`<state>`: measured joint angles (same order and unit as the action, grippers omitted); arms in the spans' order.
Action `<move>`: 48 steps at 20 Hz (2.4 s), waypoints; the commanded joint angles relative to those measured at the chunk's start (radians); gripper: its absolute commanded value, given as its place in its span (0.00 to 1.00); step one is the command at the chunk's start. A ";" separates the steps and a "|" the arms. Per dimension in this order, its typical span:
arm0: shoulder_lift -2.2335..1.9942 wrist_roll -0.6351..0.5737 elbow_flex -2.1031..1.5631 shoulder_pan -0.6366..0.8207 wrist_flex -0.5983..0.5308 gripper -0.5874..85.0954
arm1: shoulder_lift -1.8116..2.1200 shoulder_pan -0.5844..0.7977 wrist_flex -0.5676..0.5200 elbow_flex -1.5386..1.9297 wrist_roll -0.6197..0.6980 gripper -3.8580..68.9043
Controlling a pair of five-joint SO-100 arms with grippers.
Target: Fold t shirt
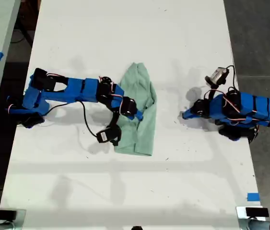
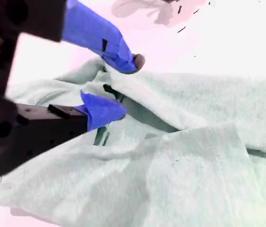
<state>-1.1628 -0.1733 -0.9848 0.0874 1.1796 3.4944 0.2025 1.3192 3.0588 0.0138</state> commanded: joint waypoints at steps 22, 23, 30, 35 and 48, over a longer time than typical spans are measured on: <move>-2.442 -0.011 -2.241 0.126 -0.362 0.00 | 0.014 0.018 -0.009 0.034 0.025 0.07; -2.442 -0.008 -2.240 0.135 -0.345 0.00 | 0.014 0.017 -0.009 0.034 0.028 0.06; -2.442 0.000 -2.233 0.186 -0.308 0.00 | 0.014 0.018 -0.009 0.032 0.041 0.06; -2.442 0.002 -2.233 0.201 -0.305 0.00 | 0.014 0.020 -0.009 0.032 0.043 0.06; -2.442 0.002 -2.233 0.206 -0.293 0.00 | 0.014 0.017 -0.009 0.032 0.044 0.06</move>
<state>-3.5972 -0.1810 -3.2152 0.2884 0.8851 3.4944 0.2132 1.3192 3.0588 0.0368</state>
